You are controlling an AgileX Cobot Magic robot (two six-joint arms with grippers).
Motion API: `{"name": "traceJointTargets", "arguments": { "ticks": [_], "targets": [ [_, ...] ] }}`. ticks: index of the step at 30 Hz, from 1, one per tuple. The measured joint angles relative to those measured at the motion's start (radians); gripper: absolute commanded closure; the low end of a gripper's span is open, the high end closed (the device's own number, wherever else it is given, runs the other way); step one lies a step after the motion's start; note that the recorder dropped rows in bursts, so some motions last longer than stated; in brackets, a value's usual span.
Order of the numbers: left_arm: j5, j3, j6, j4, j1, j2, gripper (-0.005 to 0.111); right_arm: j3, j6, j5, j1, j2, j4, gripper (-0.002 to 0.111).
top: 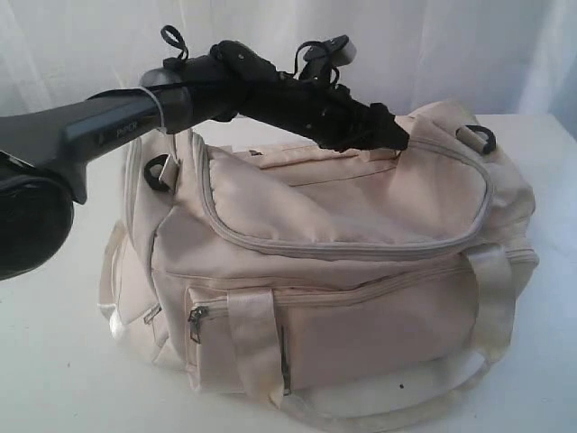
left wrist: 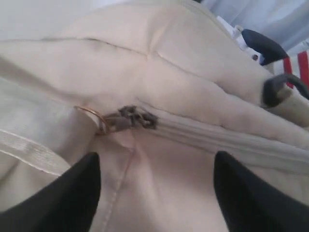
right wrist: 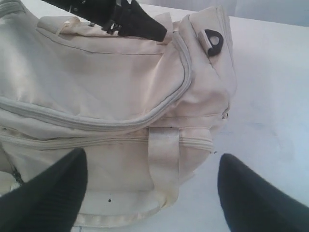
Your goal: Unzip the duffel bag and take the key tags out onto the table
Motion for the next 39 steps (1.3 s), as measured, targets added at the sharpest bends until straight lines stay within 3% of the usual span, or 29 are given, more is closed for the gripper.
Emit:
{"name": "traceJointTargets", "arguments": {
  "ticks": [12,18,24,33,39],
  "targets": [
    [-0.222,-0.006,-0.055,0.050,-0.014,0.092,0.038,0.000,0.002,-0.015,0.061,0.000,-0.011,0.038],
    [-0.339,-0.006,-0.055,0.034,-0.044,0.104,0.065,0.000,0.002,-0.015,0.067,0.000,-0.013,0.038],
    [-0.368,-0.064,-0.031,0.032,-0.056,0.104,0.107,0.000,0.004,-0.015,0.067,0.000,-0.015,0.038],
    [-0.271,-0.107,0.024,0.184,-0.056,0.035,0.107,0.000,0.045,-0.015,0.067,0.000,-0.057,0.038],
    [-0.187,-0.107,0.034,0.298,-0.051,-0.024,0.107,0.000,0.185,-0.020,0.067,0.014,-0.192,0.056]
  ]
}}
